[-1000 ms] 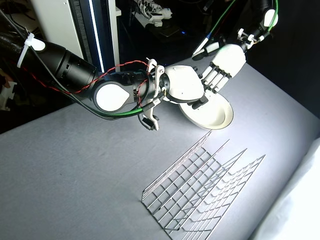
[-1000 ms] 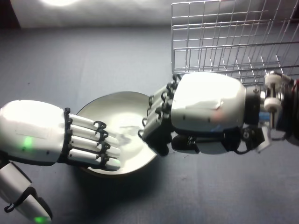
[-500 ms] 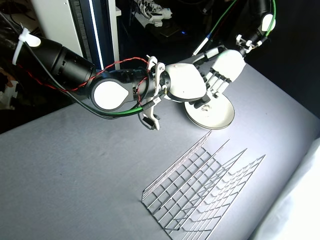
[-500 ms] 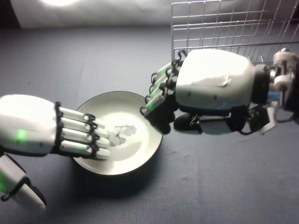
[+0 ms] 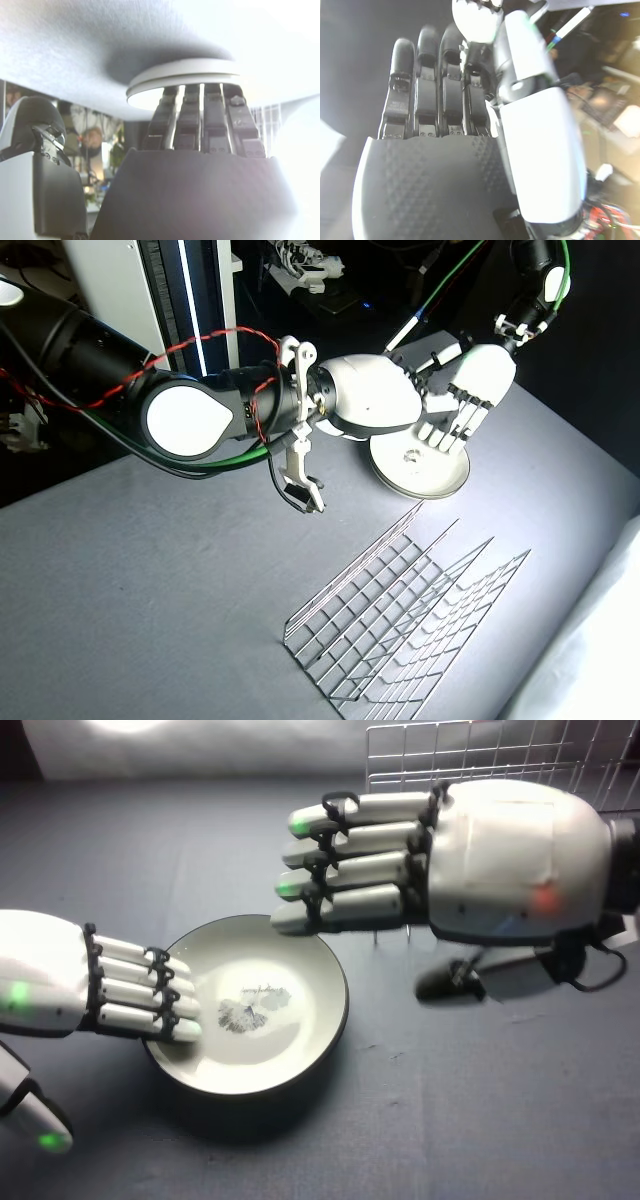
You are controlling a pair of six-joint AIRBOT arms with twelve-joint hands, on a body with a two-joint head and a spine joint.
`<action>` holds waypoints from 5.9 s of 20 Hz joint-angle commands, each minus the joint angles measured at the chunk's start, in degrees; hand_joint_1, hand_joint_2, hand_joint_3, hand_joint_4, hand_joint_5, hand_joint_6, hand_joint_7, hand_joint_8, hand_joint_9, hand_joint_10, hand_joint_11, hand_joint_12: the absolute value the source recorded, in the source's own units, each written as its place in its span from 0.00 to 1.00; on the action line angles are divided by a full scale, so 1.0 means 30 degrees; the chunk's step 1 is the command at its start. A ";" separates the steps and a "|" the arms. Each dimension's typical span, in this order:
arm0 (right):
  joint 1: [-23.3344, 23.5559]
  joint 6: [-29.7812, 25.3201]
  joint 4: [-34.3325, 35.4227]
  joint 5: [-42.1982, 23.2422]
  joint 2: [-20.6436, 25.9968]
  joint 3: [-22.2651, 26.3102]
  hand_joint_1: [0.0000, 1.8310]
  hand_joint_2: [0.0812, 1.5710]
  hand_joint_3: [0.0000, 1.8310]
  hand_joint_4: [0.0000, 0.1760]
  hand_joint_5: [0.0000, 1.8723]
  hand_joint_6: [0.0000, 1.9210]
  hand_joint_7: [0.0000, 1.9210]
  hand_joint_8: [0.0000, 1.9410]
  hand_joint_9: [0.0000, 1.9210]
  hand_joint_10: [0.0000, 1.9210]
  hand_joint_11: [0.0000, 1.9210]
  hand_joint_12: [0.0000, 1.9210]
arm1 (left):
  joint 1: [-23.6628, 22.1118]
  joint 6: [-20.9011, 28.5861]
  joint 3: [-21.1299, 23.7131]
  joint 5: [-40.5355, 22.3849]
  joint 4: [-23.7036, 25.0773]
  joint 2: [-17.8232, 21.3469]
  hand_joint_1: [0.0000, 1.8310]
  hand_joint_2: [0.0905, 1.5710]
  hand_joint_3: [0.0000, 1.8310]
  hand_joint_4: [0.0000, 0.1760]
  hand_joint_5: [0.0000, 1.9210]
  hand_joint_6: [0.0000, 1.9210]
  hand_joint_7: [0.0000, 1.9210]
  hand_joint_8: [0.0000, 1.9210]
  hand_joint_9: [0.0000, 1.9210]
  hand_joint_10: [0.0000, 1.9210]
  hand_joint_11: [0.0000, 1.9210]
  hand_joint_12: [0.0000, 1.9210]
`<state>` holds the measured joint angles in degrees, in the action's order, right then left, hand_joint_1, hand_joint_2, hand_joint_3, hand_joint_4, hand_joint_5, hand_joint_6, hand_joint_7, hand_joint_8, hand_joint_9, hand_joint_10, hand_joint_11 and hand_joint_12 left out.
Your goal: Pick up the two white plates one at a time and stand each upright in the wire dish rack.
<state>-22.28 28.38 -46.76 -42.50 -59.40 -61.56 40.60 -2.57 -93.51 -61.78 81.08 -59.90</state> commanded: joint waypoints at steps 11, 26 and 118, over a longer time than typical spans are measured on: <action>0.0038 -0.0186 0.0454 -0.1597 0.1638 0.0892 0.64 0.54 0.00 0.00 0.00 0.00 0.00 0.00 0.00 0.00 0.00 0.00 | 0.0323 -0.0425 -0.0056 -0.0557 -0.0546 -0.0200 0.00 0.65 0.00 0.00 0.00 0.00 0.01 0.00 0.01 0.00 0.02 0.04; -0.0196 -0.0322 0.0477 -0.1156 0.1693 0.1028 0.58 0.52 0.00 0.00 0.00 0.00 0.00 0.00 0.00 0.00 0.00 0.00 | 0.0142 -0.0464 0.1156 -0.0375 -0.0114 -0.1348 0.00 0.65 0.00 0.00 0.00 0.00 0.00 0.00 0.00 0.00 0.01 0.04; 0.5367 -0.0608 1.4602 0.5511 -0.0522 0.1007 0.75 0.70 0.00 0.00 0.47 0.58 0.49 0.51 0.48 0.64 0.40 0.77 | -0.6554 0.4500 -0.0068 -0.1793 0.0157 0.3448 0.00 0.65 0.00 0.00 0.00 0.00 0.00 0.00 0.00 0.00 0.01 0.01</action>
<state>-7.07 27.09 -3.79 -17.78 -61.32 -58.61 21.52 10.61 -93.56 -65.36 86.30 -49.78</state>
